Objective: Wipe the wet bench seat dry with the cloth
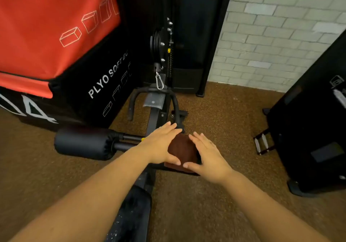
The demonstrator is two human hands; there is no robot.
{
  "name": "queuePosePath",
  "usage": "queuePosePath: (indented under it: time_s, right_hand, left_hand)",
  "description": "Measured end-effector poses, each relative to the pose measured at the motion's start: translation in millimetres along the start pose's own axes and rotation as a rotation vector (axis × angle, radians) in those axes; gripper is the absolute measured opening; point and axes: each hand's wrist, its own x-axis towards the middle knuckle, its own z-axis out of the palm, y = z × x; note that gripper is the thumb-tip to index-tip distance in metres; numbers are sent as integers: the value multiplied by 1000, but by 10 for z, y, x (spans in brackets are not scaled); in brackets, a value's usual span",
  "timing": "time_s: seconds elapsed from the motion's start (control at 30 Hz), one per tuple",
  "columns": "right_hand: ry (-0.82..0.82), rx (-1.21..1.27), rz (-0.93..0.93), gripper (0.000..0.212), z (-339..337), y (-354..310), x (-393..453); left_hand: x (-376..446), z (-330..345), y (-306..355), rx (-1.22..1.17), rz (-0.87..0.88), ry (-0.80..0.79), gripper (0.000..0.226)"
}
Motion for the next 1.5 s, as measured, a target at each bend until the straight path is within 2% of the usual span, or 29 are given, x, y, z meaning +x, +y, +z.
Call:
queuePosePath:
  time_s: [0.2,0.3,0.43,0.5,0.57,0.63,0.7,0.8,0.93,1.0,1.1,1.17,1.3,1.4,1.5]
  right_hand:
    - [-83,-77,-25,112,135,16,178]
    - [9,-94,-28,105,176,25,160]
    - [135,-76,-33,82,179,-57,123]
    - [203,-76,-52,55,135,-112,91]
    - [226,-66,-44,30,58,-188,29]
    - [207,49,34,18,-46,-283,-74]
    - [191,287,139,15,-186,-393,-192]
    - [229,807,247,24,-372,-536,-344]
    - [328,1620,419,43,-445,-763,-442]
    - [306,1824,481,50,-438,-924,-499]
    - [158,1895,573,62,-390,-1125,-592]
    - [87,1927,572,69,-386,-1199,-631]
    - [152,1985,514,47,-481,-1297,-646]
    - [196,1948,495,42,-443,-1258,-671]
    - [163,1819,542,30,-206,-1186,-708]
  left_hand:
    - [86,187,-137,-2,-18,-51,115]
    - [40,237,-154,-17,-25,16,112]
    - [-40,258,-137,16,-26,82,101]
    - [-101,235,-90,1,-31,144,84]
    - [-171,187,-23,-17,-25,206,57]
    - [-266,119,39,-109,-43,197,36]
    - [-374,25,75,-301,-78,171,30]
    - [-511,-207,155,-618,-151,124,28]
    - [-677,-552,427,-1074,-233,79,29]
    - [-733,-660,574,-1189,-256,111,30]
    - [-798,-733,755,-1296,-274,165,35]
    - [-869,-736,823,-1279,-287,213,38]
    - [-1123,-672,896,-984,-299,309,46]
    - [-1366,-466,836,-949,-332,387,56]
    - [-1639,-44,594,-804,-460,482,42]
